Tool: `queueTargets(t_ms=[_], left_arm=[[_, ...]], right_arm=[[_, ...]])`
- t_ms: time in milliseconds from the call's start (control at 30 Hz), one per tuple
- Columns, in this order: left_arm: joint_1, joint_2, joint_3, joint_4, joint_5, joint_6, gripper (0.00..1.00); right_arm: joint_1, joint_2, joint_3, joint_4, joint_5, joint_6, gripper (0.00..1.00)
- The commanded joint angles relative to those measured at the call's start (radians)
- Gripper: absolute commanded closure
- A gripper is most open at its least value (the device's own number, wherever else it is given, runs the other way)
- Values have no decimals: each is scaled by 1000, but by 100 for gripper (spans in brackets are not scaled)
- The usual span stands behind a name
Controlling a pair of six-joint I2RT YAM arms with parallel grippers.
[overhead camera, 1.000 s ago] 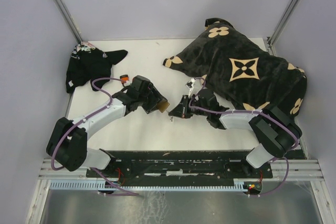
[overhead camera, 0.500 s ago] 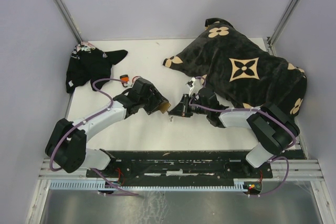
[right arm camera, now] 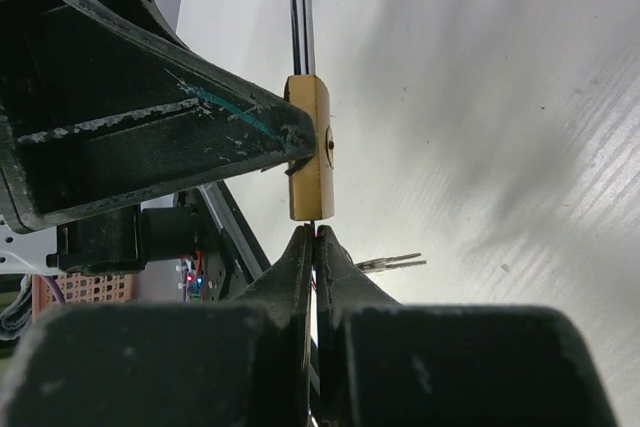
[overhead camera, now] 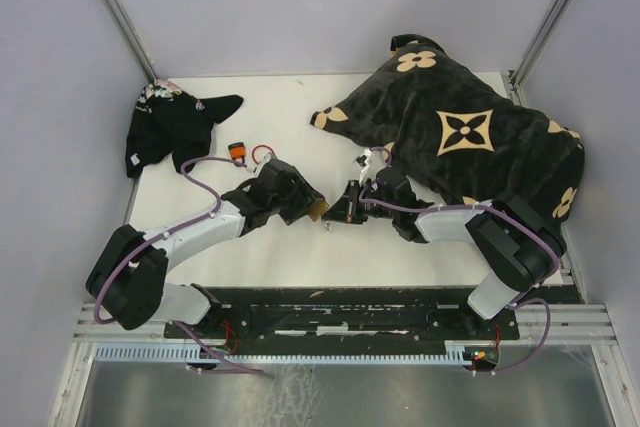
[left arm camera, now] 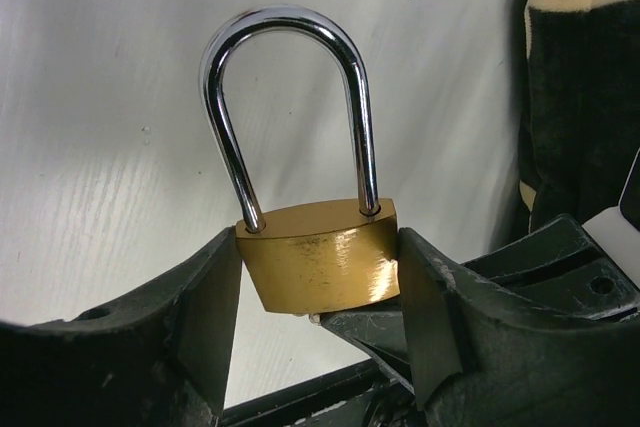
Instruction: Unlock with the key
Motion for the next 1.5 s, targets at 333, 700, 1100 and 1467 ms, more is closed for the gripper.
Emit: queueTargets(t_ms=[333, 700, 1100, 1467], left_arm=[[-55, -227, -268, 571, 100, -167, 97], [-54, -305, -400, 901, 87, -149, 97], [-60, -301, -447, 1032, 80, -165, 97], [-119, -239, -553, 1322, 16, -194, 97]], right_arm=[[-40, -4, -26, 515, -55, 188, 98], [-40, -49, -18, 494, -105, 268, 98], [-32, -146, 6, 152, -25, 102, 98], [-33, -30, -13, 381, -48, 319, 98]])
